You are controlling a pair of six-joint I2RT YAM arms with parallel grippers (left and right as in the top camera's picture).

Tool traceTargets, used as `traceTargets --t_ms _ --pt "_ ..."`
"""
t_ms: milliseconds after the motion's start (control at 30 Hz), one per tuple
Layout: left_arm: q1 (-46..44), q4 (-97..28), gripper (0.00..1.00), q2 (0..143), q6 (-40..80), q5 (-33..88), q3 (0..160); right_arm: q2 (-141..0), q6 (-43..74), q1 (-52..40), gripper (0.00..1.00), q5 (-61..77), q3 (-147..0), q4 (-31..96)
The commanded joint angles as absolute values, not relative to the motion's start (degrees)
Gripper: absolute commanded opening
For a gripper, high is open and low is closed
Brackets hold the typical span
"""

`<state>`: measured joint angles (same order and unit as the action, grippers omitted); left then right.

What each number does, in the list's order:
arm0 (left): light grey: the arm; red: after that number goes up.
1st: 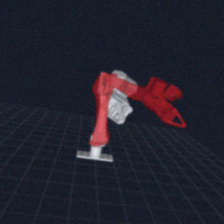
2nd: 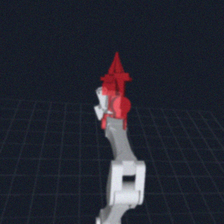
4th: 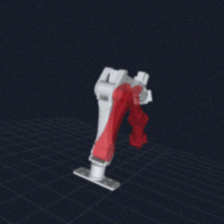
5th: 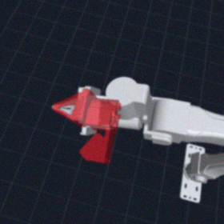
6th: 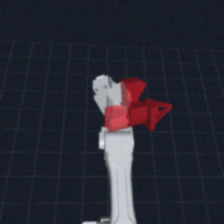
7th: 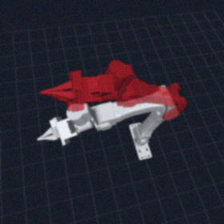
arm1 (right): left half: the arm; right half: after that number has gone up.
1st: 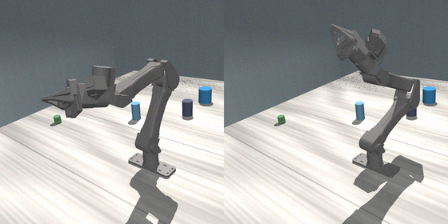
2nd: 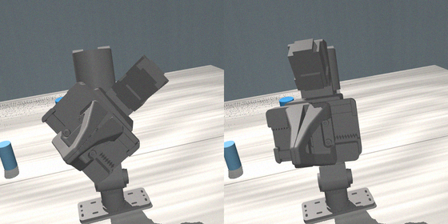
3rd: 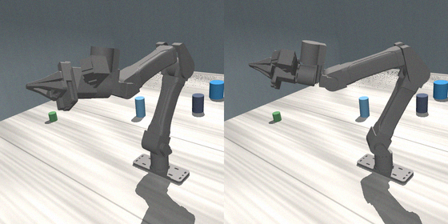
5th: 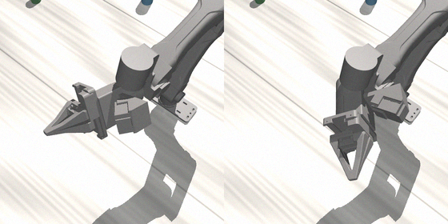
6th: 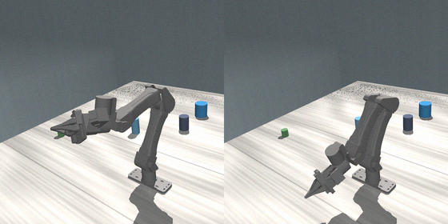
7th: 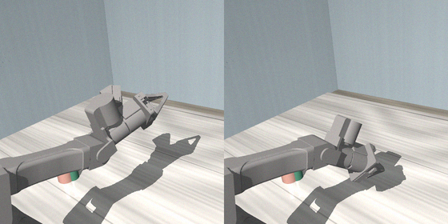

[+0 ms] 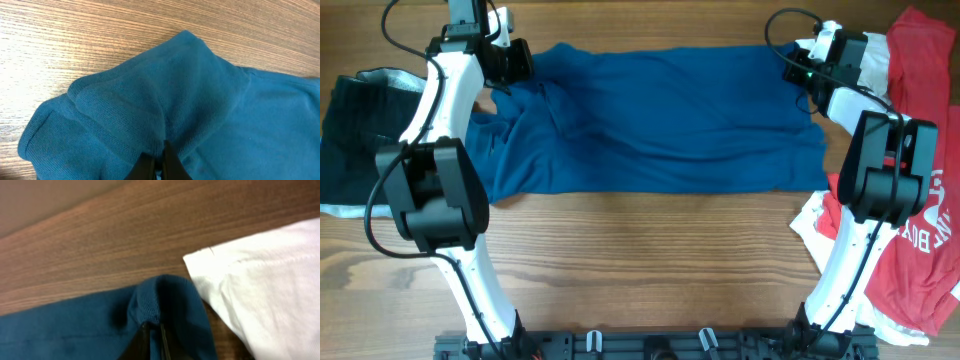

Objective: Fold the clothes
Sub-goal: 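Grasp the shirt's far right corner with the right gripper and pull outward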

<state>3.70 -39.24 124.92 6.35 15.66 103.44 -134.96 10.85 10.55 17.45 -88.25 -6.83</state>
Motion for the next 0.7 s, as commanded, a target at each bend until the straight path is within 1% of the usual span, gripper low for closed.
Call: traceTargets --t_ms 0,33,133,167,200,467,633,667 --pt "3.6 -39.1 0.04 125.8 6.9 15.1 103.0 -136.5 10.7 10.2 0.08 15.9 -89.3 -6.5" --pt "3.6 -39.0 0.04 125.8 6.9 15.1 103.0 -136.5 10.7 10.2 0.24 15.9 -89.3 -6.8" --pt "3.6 -39.0 0.04 125.8 6.9 15.1 103.0 -136.5 10.7 10.1 0.47 15.9 -89.3 -7.4" --pt "3.6 -39.0 0.04 125.8 6.9 15.1 103.0 -136.5 10.7 10.1 0.53 15.9 -89.3 -7.6" --pt "3.6 -39.0 0.04 125.8 6.9 15.1 103.0 -136.5 10.7 10.1 0.55 15.9 -89.3 -7.9" --pt "3.6 -39.0 0.04 125.8 6.9 14.6 103.0 -137.1 11.9 10.1 0.57 15.9 -89.3 -11.5" --pt "3.6 -39.0 0.04 125.8 6.9 14.6 103.0 -139.7 14.5 10.0 0.57 16.7 -89.3 -13.7" --pt "3.6 -39.0 0.04 125.8 6.9 14.4 103.0 -140.1 14.7 10.0 0.56 16.7 -89.3 -14.0"
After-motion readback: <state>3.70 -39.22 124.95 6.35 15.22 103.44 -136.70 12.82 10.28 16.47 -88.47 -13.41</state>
